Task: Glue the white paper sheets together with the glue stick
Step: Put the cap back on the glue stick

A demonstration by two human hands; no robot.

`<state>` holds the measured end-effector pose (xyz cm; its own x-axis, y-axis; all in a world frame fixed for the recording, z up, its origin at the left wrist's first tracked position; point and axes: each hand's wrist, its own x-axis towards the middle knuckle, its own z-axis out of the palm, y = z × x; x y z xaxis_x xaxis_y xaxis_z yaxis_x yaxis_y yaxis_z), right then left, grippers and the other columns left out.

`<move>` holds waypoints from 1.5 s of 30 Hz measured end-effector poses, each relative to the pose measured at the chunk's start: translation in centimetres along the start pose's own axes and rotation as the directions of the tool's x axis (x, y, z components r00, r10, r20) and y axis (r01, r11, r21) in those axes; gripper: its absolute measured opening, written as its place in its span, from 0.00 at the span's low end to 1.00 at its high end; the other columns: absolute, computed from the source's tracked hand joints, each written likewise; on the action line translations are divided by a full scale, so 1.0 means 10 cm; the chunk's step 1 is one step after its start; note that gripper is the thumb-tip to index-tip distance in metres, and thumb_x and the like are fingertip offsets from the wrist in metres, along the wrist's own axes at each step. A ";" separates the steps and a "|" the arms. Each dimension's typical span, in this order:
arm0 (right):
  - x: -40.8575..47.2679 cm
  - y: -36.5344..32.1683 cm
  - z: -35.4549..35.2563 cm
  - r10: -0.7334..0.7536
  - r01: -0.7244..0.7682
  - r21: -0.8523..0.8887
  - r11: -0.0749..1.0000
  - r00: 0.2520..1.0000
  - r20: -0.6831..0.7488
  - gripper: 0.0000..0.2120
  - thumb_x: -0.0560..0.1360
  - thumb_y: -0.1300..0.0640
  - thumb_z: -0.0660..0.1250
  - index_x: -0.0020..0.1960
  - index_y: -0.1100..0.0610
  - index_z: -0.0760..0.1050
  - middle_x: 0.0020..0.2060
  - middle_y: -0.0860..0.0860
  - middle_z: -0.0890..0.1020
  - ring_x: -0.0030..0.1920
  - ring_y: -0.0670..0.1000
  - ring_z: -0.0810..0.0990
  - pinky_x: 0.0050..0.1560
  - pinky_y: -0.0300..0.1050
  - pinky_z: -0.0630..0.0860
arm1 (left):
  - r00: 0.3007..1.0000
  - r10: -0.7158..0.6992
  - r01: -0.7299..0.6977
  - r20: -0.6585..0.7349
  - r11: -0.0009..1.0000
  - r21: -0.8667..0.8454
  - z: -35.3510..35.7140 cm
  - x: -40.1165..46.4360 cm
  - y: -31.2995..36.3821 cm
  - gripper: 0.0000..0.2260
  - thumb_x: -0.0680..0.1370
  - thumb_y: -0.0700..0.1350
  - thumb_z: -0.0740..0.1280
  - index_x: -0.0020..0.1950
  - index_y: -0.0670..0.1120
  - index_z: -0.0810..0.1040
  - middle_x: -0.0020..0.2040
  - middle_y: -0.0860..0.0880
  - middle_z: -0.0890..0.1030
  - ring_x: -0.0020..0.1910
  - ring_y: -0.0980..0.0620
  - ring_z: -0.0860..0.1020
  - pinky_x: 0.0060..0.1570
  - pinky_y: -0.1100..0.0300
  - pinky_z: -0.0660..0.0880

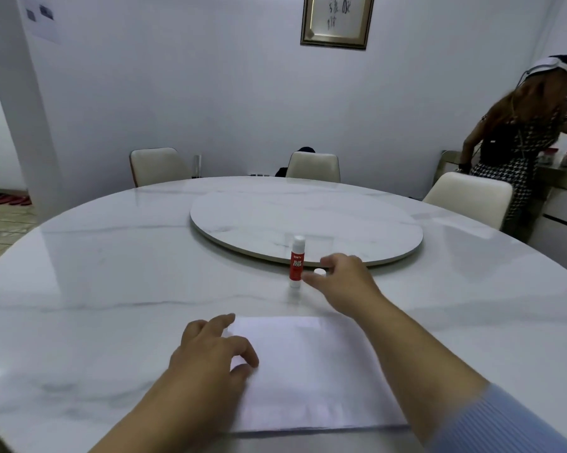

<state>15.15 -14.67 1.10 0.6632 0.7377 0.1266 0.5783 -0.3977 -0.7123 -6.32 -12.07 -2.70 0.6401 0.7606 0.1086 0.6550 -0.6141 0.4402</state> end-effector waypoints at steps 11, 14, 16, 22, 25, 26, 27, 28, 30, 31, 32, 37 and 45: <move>0.39 0.01 0.42 -0.080 0.115 0.165 0.980 0.975 -0.206 0.08 0.70 0.51 0.70 0.42 0.56 0.79 0.48 0.53 0.75 0.46 0.50 0.77 0.39 0.38 0.73 | 0.968 -0.033 -0.073 -0.249 0.912 -0.403 -0.16 0.27 0.01 0.07 0.76 0.51 0.63 0.53 0.61 0.71 0.55 0.69 0.66 0.66 0.59 0.61 0.57 0.64 0.61; 0.11 -0.10 0.19 -0.164 0.152 0.390 0.908 0.986 -0.004 0.05 0.75 0.53 0.65 0.47 0.53 0.77 0.44 0.51 0.83 0.45 0.52 0.81 0.44 0.43 0.77 | 0.979 -0.102 -0.051 -0.175 0.711 -0.702 -0.19 0.51 0.18 0.14 0.77 0.54 0.63 0.62 0.56 0.73 0.54 0.65 0.73 0.59 0.61 0.70 0.54 0.64 0.66; -0.11 -0.10 0.02 -0.223 0.075 0.564 0.822 0.954 0.198 0.07 0.78 0.55 0.62 0.52 0.52 0.78 0.42 0.49 0.84 0.46 0.51 0.83 0.49 0.48 0.81 | 1.000 -0.018 -0.011 -0.023 0.496 -0.868 -0.18 0.62 0.29 0.19 0.73 0.58 0.65 0.62 0.54 0.75 0.56 0.61 0.79 0.58 0.62 0.73 0.57 0.62 0.68; -0.56 0.15 -0.09 -0.167 -0.155 0.760 0.631 0.930 0.328 0.14 0.68 0.52 0.69 0.47 0.61 0.83 0.36 0.55 0.83 0.36 0.51 0.82 0.39 0.39 0.78 | 0.989 0.145 -0.087 -0.035 0.367 -0.926 -0.01 0.60 0.39 0.13 0.68 0.54 0.68 0.50 0.54 0.83 0.49 0.55 0.85 0.50 0.62 0.80 0.53 0.60 0.68; -0.59 0.21 -0.10 -0.148 -0.314 0.796 0.518 0.883 0.445 0.14 0.66 0.57 0.69 0.46 0.66 0.83 0.40 0.61 0.85 0.38 0.53 0.84 0.40 0.39 0.80 | 0.990 0.120 -0.103 -0.071 0.291 -0.951 0.01 0.56 0.39 0.13 0.69 0.50 0.69 0.52 0.50 0.81 0.50 0.53 0.85 0.52 0.60 0.81 0.53 0.62 0.69; -0.61 0.21 -0.11 -0.166 -0.360 0.797 0.485 0.857 0.489 0.13 0.67 0.59 0.69 0.46 0.67 0.83 0.42 0.63 0.85 0.39 0.53 0.84 0.40 0.39 0.80 | 0.990 0.111 -0.119 -0.090 0.290 -0.950 0.00 0.55 0.39 0.11 0.71 0.48 0.69 0.52 0.49 0.81 0.49 0.53 0.85 0.51 0.59 0.81 0.52 0.63 0.70; -0.62 0.20 -0.12 -0.182 -0.392 0.795 0.463 0.835 0.519 0.13 0.68 0.61 0.68 0.48 0.68 0.82 0.43 0.64 0.85 0.39 0.53 0.84 0.41 0.39 0.80 | 0.989 0.095 -0.133 -0.110 0.300 -0.945 -0.01 0.54 0.40 0.09 0.72 0.46 0.68 0.52 0.49 0.80 0.48 0.53 0.85 0.51 0.59 0.81 0.51 0.64 0.71; -0.63 0.19 -0.12 -0.188 -0.401 0.790 0.463 0.827 0.530 0.13 0.68 0.62 0.69 0.49 0.69 0.82 0.42 0.64 0.85 0.38 0.53 0.84 0.40 0.39 0.80 | 0.989 0.070 -0.143 -0.127 0.312 -0.939 -0.02 0.53 0.40 0.08 0.73 0.45 0.68 0.52 0.49 0.80 0.47 0.54 0.86 0.50 0.59 0.81 0.50 0.64 0.71; -0.65 0.15 -0.11 -0.156 -0.315 0.762 0.566 0.866 0.475 0.14 0.65 0.62 0.73 0.49 0.67 0.82 0.39 0.60 0.85 0.36 0.50 0.83 0.39 0.38 0.78 | 0.988 0.009 -0.152 -0.157 0.314 -0.937 -0.02 0.52 0.39 0.08 0.73 0.44 0.68 0.51 0.48 0.80 0.46 0.52 0.86 0.49 0.58 0.82 0.52 0.62 0.73; -0.66 0.13 -0.08 -0.128 -0.232 0.714 0.661 0.902 0.412 0.15 0.62 0.61 0.77 0.48 0.64 0.83 0.36 0.56 0.86 0.35 0.49 0.82 0.38 0.38 0.77 | 0.986 -0.015 -0.155 -0.168 0.309 -0.938 -0.02 0.52 0.39 0.07 0.73 0.42 0.69 0.51 0.47 0.80 0.46 0.51 0.86 0.48 0.56 0.83 0.52 0.60 0.74; -0.67 0.11 -0.05 -0.102 -0.148 0.649 0.746 0.938 0.332 0.15 0.61 0.62 0.79 0.46 0.61 0.83 0.33 0.52 0.85 0.33 0.47 0.82 0.37 0.37 0.76 | 0.984 -0.030 -0.159 -0.176 0.306 -0.939 -0.02 0.52 0.38 0.07 0.73 0.40 0.69 0.50 0.46 0.81 0.45 0.49 0.86 0.48 0.54 0.83 0.52 0.59 0.75; -0.72 0.06 0.02 -0.137 -0.087 0.618 0.782 0.942 0.306 0.14 0.67 0.59 0.76 0.52 0.56 0.82 0.41 0.51 0.87 0.43 0.46 0.85 0.42 0.36 0.77 | 0.983 -0.046 -0.159 -0.177 0.263 -0.952 -0.01 0.52 0.35 0.06 0.73 0.37 0.69 0.48 0.44 0.81 0.43 0.46 0.86 0.43 0.49 0.84 0.45 0.60 0.80; -0.77 0.02 0.09 -0.070 -0.031 0.419 0.908 0.972 0.224 0.20 0.58 0.50 0.80 0.47 0.52 0.81 0.34 0.42 0.83 0.35 0.39 0.80 0.39 0.38 0.74 | 0.986 0.002 -0.159 -0.166 0.296 -0.942 0.01 0.49 0.39 0.07 0.72 0.36 0.70 0.47 0.45 0.82 0.42 0.47 0.86 0.41 0.50 0.85 0.40 0.64 0.79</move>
<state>9.76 -19.91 -0.64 0.4977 0.8672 0.0182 0.3051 -0.1554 -0.9395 -0.61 -10.78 -0.50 0.5658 0.7837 0.2561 -0.2860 -0.1048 0.9525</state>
